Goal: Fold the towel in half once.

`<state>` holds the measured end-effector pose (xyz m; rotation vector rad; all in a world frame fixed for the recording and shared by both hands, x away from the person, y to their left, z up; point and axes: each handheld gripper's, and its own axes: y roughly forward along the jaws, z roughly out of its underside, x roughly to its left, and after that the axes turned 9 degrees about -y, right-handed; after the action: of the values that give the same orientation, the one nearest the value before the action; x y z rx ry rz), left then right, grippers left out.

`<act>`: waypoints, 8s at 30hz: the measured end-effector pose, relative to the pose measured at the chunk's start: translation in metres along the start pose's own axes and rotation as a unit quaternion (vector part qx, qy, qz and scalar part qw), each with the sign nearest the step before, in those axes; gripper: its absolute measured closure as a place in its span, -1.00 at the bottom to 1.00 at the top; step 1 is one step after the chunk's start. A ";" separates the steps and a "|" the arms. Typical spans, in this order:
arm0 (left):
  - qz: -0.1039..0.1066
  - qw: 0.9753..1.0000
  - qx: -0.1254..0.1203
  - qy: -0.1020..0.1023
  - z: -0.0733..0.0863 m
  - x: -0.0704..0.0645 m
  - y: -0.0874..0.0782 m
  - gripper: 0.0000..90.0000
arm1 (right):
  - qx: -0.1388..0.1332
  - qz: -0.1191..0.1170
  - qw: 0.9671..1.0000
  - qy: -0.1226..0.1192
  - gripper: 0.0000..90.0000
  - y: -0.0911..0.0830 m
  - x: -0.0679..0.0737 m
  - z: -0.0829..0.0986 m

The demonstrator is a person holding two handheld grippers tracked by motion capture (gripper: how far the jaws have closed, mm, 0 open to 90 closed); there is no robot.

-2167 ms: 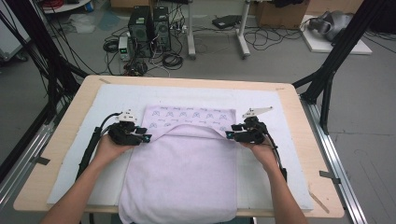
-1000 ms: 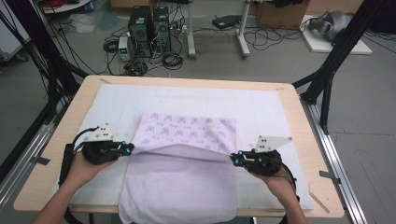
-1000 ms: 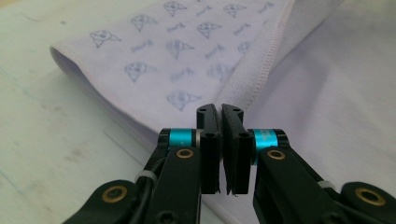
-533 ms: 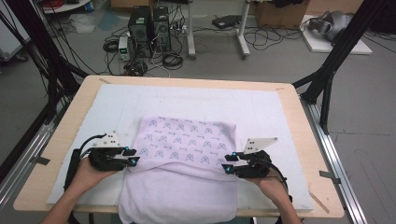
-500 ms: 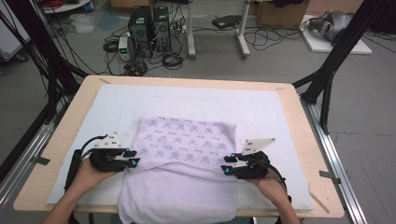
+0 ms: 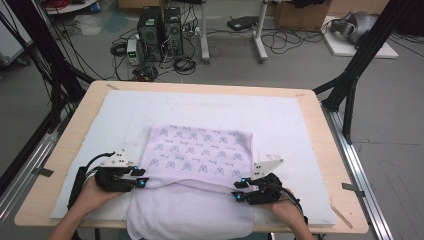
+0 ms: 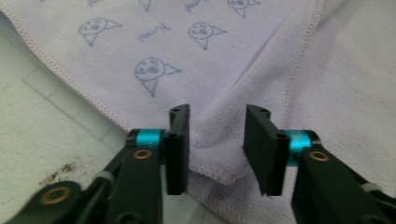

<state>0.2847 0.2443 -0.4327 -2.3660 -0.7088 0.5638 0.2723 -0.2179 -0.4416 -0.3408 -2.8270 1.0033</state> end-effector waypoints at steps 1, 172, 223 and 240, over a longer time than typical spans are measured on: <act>0.000 1.000 -0.001 -0.002 0.000 0.000 0.000 0.27 | -0.006 0.000 1.000 0.004 0.34 -0.001 -0.001 0.000; -0.064 0.997 -0.038 -0.010 -0.041 0.042 0.040 0.94 | 0.028 0.132 0.990 0.042 0.93 -0.013 -0.085 0.001; -0.036 0.999 -0.028 0.017 -0.008 0.011 0.009 0.39 | 0.010 0.078 0.997 -0.003 0.34 -0.011 -0.051 -0.009; -0.035 0.998 -0.053 0.019 -0.013 0.003 0.007 0.90 | -0.010 0.067 0.998 0.001 0.94 -0.015 -0.053 -0.011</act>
<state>0.2965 0.2361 -0.4283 -2.4319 -0.8205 0.4591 0.3234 -0.2361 -0.4253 -0.5388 -2.8475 0.9973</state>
